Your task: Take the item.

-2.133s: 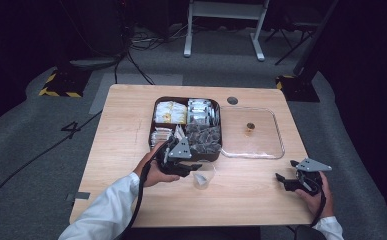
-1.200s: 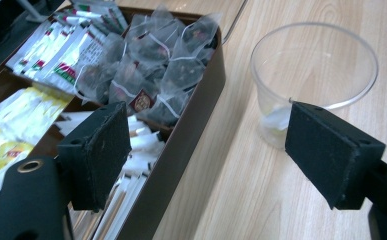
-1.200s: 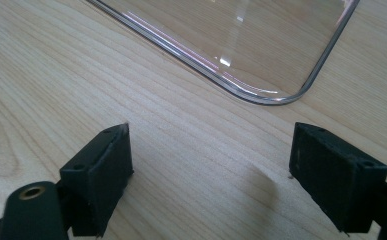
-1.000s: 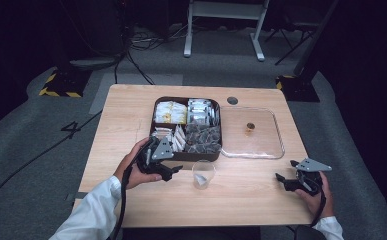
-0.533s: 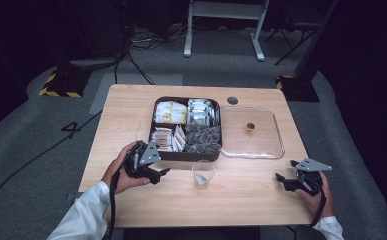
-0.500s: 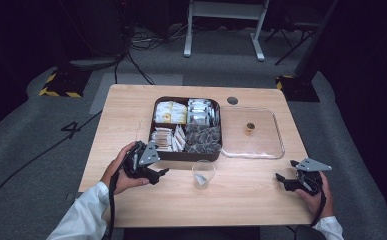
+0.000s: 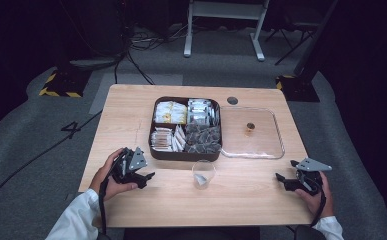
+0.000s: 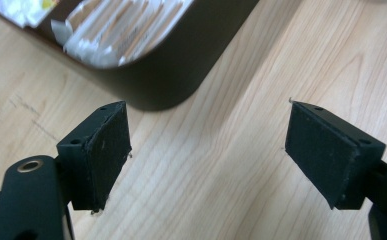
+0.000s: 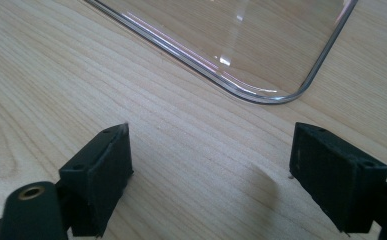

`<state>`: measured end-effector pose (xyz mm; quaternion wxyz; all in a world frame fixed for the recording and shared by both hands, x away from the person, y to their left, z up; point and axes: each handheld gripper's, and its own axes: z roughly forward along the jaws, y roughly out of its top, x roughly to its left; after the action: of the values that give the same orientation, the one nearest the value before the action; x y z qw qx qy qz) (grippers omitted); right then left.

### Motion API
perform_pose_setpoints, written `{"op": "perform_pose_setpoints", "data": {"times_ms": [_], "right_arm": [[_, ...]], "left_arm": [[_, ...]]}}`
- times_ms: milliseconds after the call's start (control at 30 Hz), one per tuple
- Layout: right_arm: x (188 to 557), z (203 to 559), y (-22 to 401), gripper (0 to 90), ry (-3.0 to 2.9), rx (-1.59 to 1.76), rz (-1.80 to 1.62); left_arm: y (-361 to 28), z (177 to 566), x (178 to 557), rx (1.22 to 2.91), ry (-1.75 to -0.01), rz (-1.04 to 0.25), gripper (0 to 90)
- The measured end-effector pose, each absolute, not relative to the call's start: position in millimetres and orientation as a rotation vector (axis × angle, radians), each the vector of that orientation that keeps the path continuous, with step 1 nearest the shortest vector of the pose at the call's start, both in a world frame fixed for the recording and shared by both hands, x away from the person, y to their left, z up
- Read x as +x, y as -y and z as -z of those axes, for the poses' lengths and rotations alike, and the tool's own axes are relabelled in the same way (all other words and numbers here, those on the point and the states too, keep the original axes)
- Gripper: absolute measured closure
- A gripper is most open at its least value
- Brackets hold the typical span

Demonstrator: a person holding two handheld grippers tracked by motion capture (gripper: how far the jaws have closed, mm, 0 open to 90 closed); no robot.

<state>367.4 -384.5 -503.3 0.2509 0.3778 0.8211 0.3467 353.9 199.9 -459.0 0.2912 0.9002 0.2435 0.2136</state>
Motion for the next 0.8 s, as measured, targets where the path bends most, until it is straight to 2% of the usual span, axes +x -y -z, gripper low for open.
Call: {"op": "perform_pose_setpoints", "data": {"times_ms": [400, 600, 800], "right_arm": [[367.1, 503.3, 384.3, 17.4, -2.231, 1.028, -0.943], [367.1, 503.3, 384.3, 17.5, -2.231, 1.027, -0.943], [366.9, 503.4, 384.1, 17.5, -2.228, 1.024, -0.942]], "left_arm": [[-217.0, 476.2, 352.7, 2.417, -0.726, -0.562, 18.6], [-229.1, 486.4, 350.3, 2.403, -0.77, -0.506, 18.5], [-244.0, 496.6, 347.4, 2.32, -0.842, -0.455, 17.6]]}}
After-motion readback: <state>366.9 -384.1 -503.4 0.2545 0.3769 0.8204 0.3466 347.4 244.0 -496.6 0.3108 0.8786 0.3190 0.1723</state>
